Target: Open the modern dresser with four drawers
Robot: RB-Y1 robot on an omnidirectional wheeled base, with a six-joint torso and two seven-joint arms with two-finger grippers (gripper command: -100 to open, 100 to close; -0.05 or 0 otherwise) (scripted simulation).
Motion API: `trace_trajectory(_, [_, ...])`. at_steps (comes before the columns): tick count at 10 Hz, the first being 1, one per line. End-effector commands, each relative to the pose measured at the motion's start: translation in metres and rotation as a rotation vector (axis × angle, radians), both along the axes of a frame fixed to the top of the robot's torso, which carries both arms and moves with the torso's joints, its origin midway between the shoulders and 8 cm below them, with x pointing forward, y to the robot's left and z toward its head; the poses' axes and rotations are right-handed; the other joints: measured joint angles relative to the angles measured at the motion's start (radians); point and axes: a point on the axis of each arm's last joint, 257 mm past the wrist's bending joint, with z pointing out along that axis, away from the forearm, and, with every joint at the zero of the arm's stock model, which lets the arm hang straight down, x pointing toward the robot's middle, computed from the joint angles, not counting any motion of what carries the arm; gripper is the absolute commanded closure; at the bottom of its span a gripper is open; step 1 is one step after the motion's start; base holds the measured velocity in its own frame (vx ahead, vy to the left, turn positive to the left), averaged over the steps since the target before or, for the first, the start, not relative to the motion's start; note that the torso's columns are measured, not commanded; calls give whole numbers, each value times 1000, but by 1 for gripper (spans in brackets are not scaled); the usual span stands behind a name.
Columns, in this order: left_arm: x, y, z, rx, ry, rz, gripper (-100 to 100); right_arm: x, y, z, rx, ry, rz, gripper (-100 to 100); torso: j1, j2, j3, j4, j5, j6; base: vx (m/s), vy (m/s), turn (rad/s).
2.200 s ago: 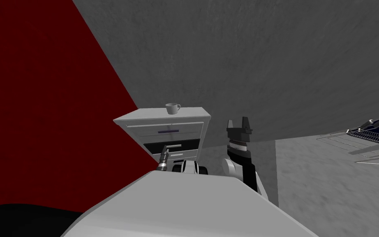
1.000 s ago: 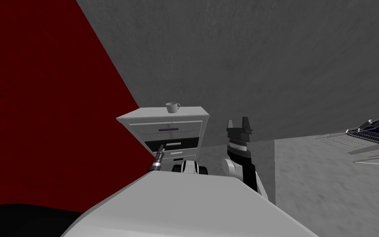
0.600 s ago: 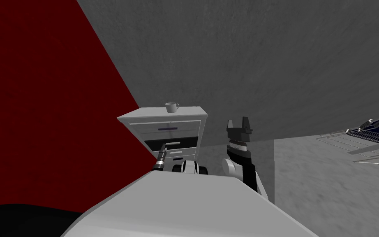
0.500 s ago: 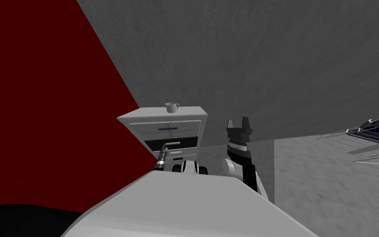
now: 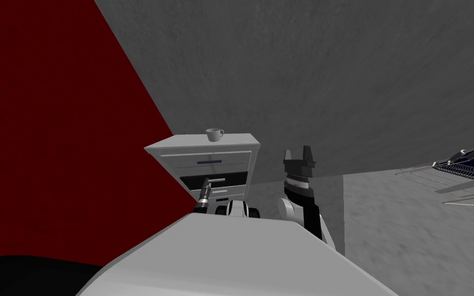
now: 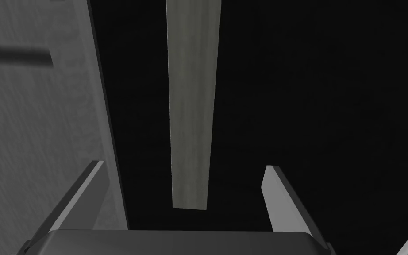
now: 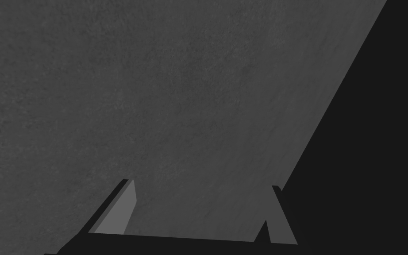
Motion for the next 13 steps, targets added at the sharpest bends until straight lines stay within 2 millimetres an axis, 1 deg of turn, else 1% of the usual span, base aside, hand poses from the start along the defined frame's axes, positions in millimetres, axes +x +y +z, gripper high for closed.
trace_trajectory(1, [-7, -2, -5, -1, 2, -1, 100, 0, 0, 0, 0, 0, 0, 0, 0, 3, 2, 1, 0, 0, -36, 6, 11])
trace_trajectory(2, [-4, 0, -4, -1, 5, -1, 100, 0, 0, 0, 0, 0, 0, 0, 1, 7, 4, 2, 0, 0, -24, 5, 7])
trace_trajectory(3, [-4, -1, 1, 0, -3, -4, 100, 0, 0, 0, 0, 0, 0, 0, 2, 3, 3, 0, 2, 0, -114, -29, 10])
trace_trajectory(6, [-6, -1, 4, -1, 0, -7, 100, 0, 0, 0, 0, 0, 0, 0, -1, 7, 4, 2, -1, -1, -176, -25, 9])
trace_trajectory(7, [-6, -2, 2, -2, 3, -8, 100, 0, 0, 0, 0, 0, 0, 0, 0, 6, 3, 3, -1, -1, -83, -7, -7])
trace_trajectory(8, [-10, -3, 0, -3, 9, -10, 100, 0, 0, 0, 0, 0, 0, 0, 1, 0, 0, 2, -2, -1, -123, -20, 9])
trace_trajectory(11, [-17, -4, 4, -1, 5, -13, 100, 0, 0, 0, 0, 0, 0, 0, -2, 7, 4, 2, -1, 0, -202, -49, 25])
trace_trajectory(12, [-14, -1, 7, -2, 9, -10, -100, 0, 0, 0, 0, 0, 0, 0, -3, 5, 3, 2, -1, 1, -98, -32, 2])
trace_trajectory(13, [-12, 1, 12, -2, 9, -8, -100, 0, 0, 0, 0, 0, 0, 0, -1, -1, -1, 0, -1, 1, -10, -11, -12])
